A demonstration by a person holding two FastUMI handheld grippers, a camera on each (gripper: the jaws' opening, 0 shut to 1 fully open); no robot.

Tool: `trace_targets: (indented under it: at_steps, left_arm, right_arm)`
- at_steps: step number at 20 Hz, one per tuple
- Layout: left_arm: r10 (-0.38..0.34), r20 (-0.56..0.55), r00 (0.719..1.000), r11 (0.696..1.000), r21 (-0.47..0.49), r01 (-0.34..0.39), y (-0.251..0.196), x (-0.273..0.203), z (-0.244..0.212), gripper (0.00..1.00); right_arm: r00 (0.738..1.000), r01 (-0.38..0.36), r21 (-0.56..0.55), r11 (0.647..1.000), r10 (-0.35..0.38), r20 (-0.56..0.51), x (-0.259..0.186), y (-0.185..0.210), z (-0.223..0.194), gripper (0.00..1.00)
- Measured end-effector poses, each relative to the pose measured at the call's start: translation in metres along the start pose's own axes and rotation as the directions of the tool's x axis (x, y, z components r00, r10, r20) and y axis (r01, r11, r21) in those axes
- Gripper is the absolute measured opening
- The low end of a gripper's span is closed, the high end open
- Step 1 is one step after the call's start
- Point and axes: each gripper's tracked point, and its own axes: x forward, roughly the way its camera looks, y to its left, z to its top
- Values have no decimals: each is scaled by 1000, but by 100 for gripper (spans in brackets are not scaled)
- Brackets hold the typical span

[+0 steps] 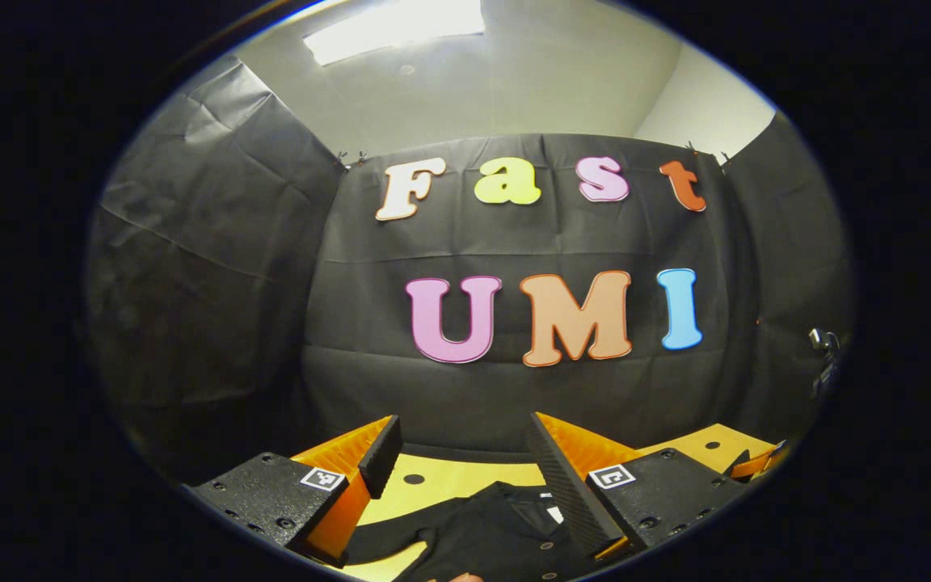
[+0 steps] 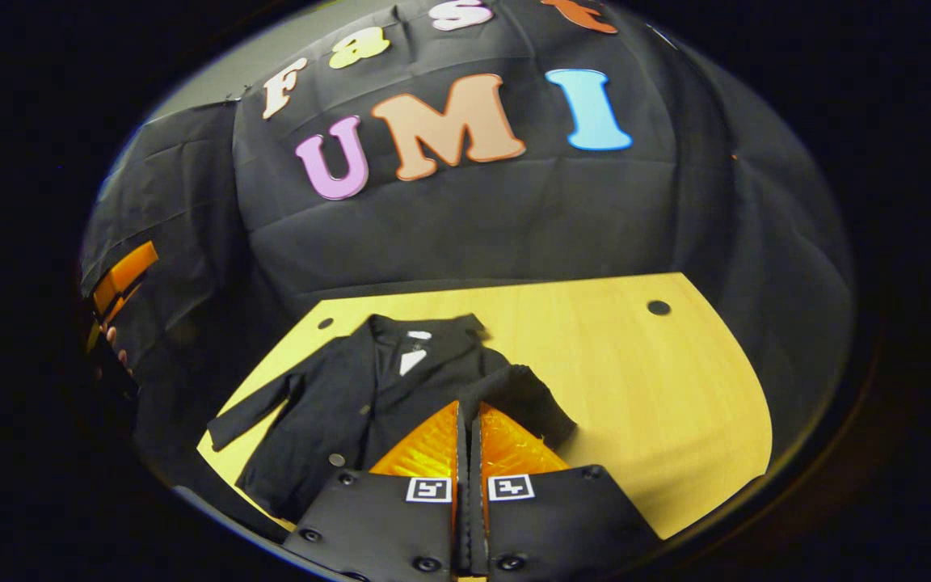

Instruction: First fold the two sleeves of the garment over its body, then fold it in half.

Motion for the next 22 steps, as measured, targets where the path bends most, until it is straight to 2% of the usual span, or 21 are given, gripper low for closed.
trace_targets:
  at_steps: [6,11,13,16,22]
  left_arm:
    - [59,-16,998,998,-3,-59,60,3,-4,94]
    - [88,-38,995,996,-5,-89,103,6,-14,92]
    - [102,-40,994,995,2,-102,119,6,-17,92]
    - [122,-43,992,992,10,-122,142,4,-20,92]
    - [157,-51,986,987,29,-156,186,-6,-30,92]
  right_arm:
    - [996,-87,-75,993,89,20,37,82,34,2]
    - [989,-145,-167,975,147,2,70,144,41,2]
    - [986,-168,-202,965,166,-26,86,167,32,0]
    - [980,-195,-235,952,183,-74,112,199,19,2]
    - [976,-200,-292,935,162,-148,152,237,-1,2]
